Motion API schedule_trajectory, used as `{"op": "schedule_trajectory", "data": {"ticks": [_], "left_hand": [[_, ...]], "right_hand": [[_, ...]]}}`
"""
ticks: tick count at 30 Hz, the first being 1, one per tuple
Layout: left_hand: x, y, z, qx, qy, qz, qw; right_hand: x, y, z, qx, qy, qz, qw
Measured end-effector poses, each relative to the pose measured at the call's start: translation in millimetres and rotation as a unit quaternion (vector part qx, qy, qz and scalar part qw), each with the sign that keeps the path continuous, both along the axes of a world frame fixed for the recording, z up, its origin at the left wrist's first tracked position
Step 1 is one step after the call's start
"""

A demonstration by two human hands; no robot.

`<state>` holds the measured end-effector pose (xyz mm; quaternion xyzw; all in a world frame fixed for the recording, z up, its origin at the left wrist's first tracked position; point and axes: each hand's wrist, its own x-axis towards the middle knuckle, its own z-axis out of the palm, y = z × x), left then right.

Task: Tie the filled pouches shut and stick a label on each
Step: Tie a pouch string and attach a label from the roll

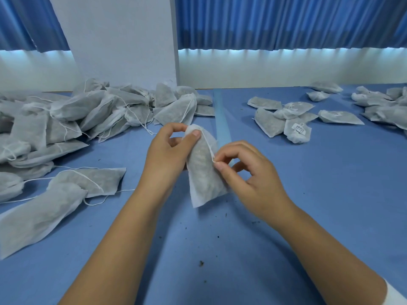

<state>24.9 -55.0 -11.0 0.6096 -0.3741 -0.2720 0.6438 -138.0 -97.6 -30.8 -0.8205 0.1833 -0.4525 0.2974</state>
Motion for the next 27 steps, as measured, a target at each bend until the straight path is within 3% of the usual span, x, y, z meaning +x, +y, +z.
{"op": "schedule_trajectory", "data": {"ticks": [4, 7, 11, 14, 20, 27], "left_hand": [[0, 1, 0, 0.009, 0.003, 0.008, 1.0], [-1, 1, 3, 0.015, 0.052, -0.007, 0.998], [-3, 1, 6, 0.025, 0.11, -0.089, 0.99], [-5, 4, 8, 0.045, 0.076, -0.151, 0.985], [-7, 2, 4, 0.027, 0.097, -0.117, 0.988], [-12, 3, 4, 0.04, 0.074, -0.148, 0.985]], "right_hand": [[2, -4, -6, -0.02, 0.04, -0.036, 0.998], [2, -6, -7, 0.003, 0.041, -0.031, 0.999], [1, -7, -6, 0.006, 0.037, -0.007, 0.999], [0, -10, -5, 0.007, 0.031, -0.011, 0.999], [-1, -10, -7, 0.008, 0.064, -0.003, 0.998], [-2, -9, -4, 0.014, 0.071, -0.021, 0.997]]}}
